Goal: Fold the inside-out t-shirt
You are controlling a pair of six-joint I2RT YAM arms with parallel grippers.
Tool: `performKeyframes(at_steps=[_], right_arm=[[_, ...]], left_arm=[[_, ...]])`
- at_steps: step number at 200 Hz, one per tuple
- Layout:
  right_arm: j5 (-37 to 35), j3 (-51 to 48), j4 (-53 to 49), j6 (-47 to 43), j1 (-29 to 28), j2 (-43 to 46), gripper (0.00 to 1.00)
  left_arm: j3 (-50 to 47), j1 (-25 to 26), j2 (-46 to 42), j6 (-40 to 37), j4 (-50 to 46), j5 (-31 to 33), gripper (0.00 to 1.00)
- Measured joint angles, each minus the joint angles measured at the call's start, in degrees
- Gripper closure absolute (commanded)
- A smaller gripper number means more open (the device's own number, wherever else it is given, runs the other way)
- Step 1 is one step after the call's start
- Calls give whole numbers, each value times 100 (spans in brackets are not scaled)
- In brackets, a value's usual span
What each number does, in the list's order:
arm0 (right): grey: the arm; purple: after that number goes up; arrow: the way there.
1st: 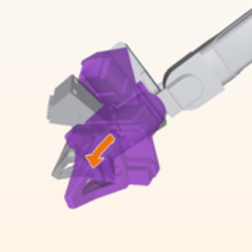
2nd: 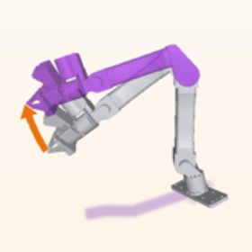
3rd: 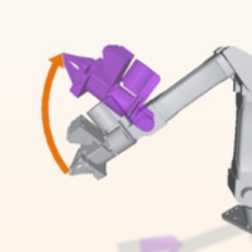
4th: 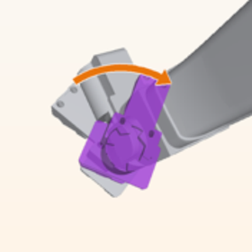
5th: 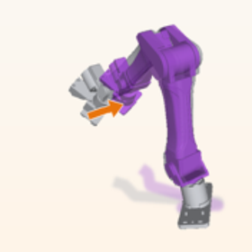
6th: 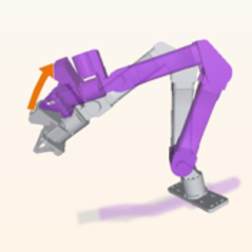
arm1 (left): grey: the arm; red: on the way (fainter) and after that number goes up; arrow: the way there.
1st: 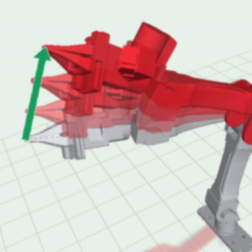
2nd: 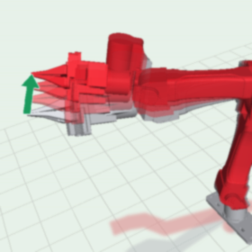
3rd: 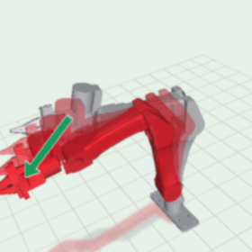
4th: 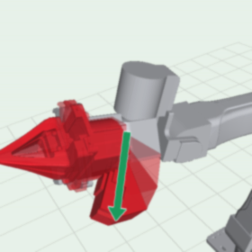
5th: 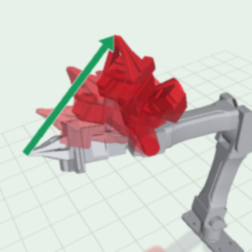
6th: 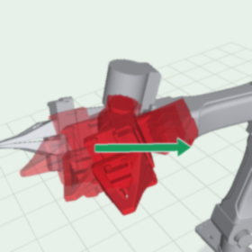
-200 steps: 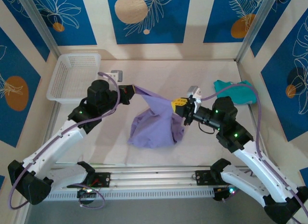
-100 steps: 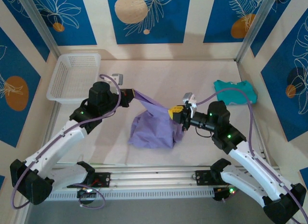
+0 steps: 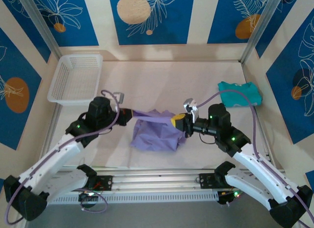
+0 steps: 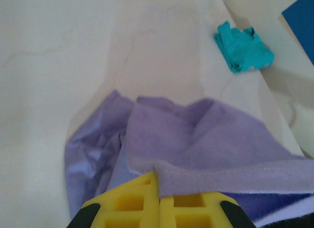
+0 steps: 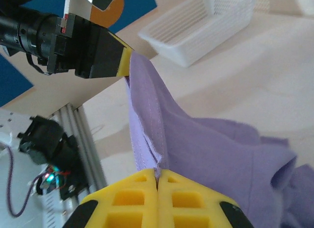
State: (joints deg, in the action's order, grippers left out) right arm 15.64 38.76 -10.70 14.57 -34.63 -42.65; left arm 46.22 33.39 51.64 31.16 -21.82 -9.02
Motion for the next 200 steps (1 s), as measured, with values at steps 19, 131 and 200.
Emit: performKeyframes(at_steps=[19, 131, 200], right_arm=[[33, -341, -63, 234, -79, 35, 100], [-101, -1147, -664, 1054, 63, -302, 100], [11, -1147, -658, 1047, 63, -289, 100]], left_arm=[[-710, 240, -369, 221, 70, -44, 100], [-2361, 1434, 190, 1217, 1495, -129, 82], [-2551, 1445, -1003, 1399, 1130, -501, 59]])
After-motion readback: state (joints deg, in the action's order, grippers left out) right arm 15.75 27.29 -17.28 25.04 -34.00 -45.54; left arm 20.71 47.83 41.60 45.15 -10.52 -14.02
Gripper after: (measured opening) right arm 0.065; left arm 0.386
